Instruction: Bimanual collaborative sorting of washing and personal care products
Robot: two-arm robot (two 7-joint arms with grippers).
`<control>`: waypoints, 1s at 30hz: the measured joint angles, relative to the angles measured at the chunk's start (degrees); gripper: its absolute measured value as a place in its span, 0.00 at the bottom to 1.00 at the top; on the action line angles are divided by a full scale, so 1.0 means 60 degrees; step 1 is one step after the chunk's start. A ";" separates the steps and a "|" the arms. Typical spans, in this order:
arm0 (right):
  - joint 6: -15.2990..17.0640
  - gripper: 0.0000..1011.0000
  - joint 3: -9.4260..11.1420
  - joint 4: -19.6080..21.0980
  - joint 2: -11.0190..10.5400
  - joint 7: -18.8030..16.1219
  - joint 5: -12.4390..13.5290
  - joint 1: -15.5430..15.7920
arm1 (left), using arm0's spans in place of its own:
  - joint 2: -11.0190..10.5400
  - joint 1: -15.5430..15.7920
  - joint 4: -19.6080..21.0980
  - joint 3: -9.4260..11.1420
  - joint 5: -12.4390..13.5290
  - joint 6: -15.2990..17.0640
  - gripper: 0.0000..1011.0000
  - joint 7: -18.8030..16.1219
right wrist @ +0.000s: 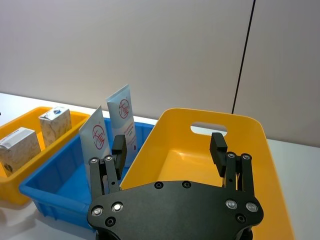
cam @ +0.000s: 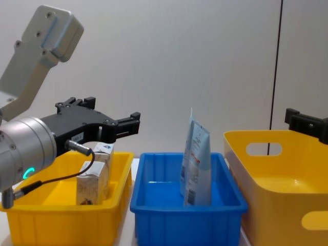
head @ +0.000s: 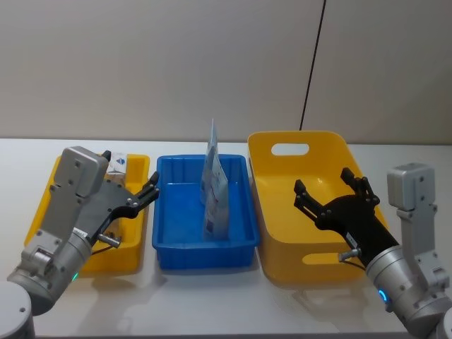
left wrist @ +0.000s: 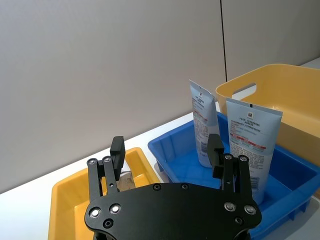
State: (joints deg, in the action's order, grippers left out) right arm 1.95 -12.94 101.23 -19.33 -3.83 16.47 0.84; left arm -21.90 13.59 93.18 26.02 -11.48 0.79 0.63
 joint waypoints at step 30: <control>0.0000 0.99 0.0000 0.0000 0.0000 0.0000 0.0000 0.0000 | 0.0000 0.0000 0.0000 0.0000 0.0000 0.0000 0.99 0.0000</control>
State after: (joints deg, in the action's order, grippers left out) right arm 1.95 -12.94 101.22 -19.33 -3.82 16.46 0.84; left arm -21.90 13.59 93.18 26.03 -11.48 0.80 0.63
